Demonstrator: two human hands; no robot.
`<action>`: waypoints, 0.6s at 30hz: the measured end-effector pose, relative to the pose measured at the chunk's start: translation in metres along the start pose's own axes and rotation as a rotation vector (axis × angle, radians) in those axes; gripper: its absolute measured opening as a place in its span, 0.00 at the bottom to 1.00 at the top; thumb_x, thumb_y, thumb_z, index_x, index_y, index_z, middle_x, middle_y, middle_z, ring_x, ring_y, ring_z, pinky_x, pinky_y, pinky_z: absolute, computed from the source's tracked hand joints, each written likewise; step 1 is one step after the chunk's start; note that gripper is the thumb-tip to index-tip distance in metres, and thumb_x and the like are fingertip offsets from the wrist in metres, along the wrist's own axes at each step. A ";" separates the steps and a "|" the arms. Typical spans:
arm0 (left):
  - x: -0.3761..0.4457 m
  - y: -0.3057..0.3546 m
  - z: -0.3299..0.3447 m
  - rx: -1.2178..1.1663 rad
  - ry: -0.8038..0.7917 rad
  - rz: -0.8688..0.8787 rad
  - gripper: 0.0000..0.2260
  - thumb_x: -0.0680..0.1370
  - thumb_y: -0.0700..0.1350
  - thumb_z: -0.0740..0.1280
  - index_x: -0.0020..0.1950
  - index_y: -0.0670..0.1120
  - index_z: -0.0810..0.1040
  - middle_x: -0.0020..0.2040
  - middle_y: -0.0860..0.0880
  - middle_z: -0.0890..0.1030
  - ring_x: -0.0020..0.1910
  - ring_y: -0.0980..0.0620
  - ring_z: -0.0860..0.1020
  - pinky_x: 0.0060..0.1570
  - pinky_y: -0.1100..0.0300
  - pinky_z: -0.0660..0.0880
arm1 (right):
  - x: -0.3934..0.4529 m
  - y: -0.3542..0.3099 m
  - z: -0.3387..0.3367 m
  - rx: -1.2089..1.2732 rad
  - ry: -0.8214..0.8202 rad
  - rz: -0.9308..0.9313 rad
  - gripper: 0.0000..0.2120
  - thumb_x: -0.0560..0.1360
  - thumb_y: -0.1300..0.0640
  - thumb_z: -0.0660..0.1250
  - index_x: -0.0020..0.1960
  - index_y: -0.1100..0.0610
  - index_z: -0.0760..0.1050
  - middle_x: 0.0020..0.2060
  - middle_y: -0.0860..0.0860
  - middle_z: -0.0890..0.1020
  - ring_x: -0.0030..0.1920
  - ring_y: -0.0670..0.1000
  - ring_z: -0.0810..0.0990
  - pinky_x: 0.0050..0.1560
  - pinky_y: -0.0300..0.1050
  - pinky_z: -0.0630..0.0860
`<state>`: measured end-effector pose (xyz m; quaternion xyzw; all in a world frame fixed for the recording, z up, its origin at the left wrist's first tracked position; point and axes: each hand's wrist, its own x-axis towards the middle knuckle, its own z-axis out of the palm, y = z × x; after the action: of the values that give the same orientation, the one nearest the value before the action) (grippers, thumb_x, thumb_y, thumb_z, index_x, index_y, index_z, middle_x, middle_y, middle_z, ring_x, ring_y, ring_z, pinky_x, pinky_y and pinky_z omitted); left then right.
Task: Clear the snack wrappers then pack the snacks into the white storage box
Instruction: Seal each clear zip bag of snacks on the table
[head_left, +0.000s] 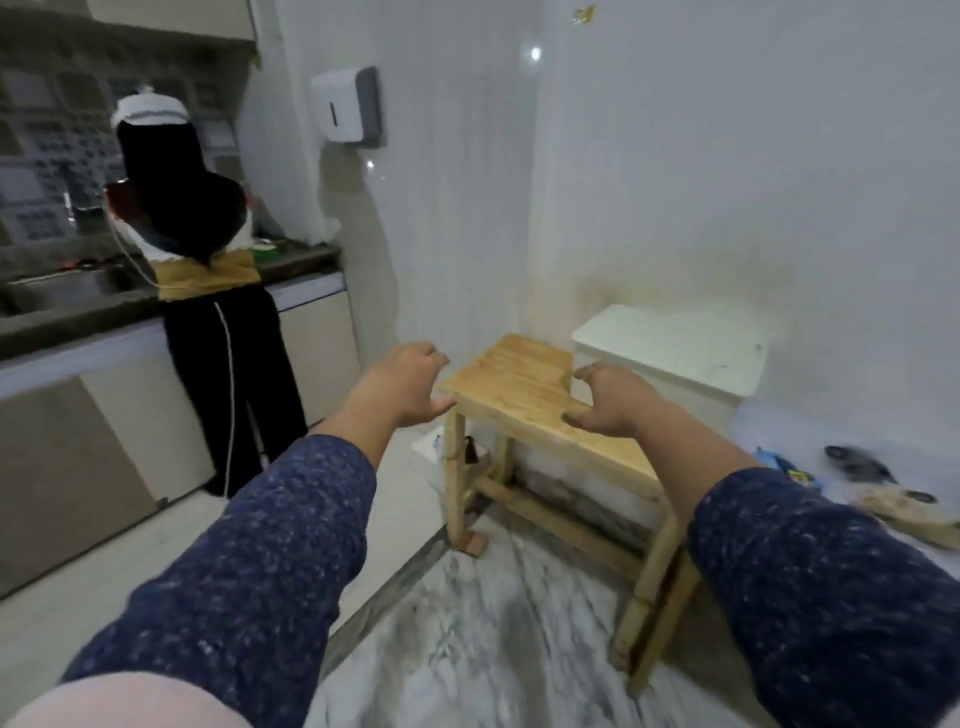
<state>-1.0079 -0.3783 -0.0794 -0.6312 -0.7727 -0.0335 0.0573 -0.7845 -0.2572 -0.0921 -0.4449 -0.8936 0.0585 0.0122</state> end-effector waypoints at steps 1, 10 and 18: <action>0.012 0.021 -0.001 -0.001 0.013 0.046 0.28 0.76 0.57 0.65 0.71 0.44 0.67 0.68 0.45 0.69 0.66 0.45 0.69 0.65 0.50 0.69 | -0.008 0.020 -0.004 0.003 0.005 0.038 0.36 0.73 0.42 0.65 0.74 0.57 0.59 0.72 0.56 0.66 0.70 0.57 0.68 0.68 0.51 0.69; 0.099 0.223 -0.001 -0.065 0.052 0.338 0.29 0.77 0.58 0.63 0.73 0.45 0.65 0.71 0.47 0.67 0.69 0.48 0.66 0.64 0.53 0.67 | -0.085 0.203 -0.031 -0.015 0.060 0.300 0.34 0.73 0.44 0.66 0.73 0.57 0.61 0.71 0.55 0.67 0.68 0.57 0.69 0.67 0.53 0.69; 0.149 0.384 0.016 -0.158 0.051 0.539 0.27 0.76 0.56 0.64 0.72 0.44 0.66 0.69 0.46 0.69 0.69 0.48 0.67 0.65 0.55 0.67 | -0.143 0.336 -0.042 -0.084 0.068 0.506 0.34 0.74 0.42 0.64 0.74 0.58 0.60 0.71 0.56 0.66 0.68 0.59 0.68 0.68 0.51 0.67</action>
<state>-0.6619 -0.1547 -0.0835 -0.8155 -0.5703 -0.0928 0.0342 -0.4279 -0.1663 -0.0850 -0.6563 -0.7544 0.0074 0.0086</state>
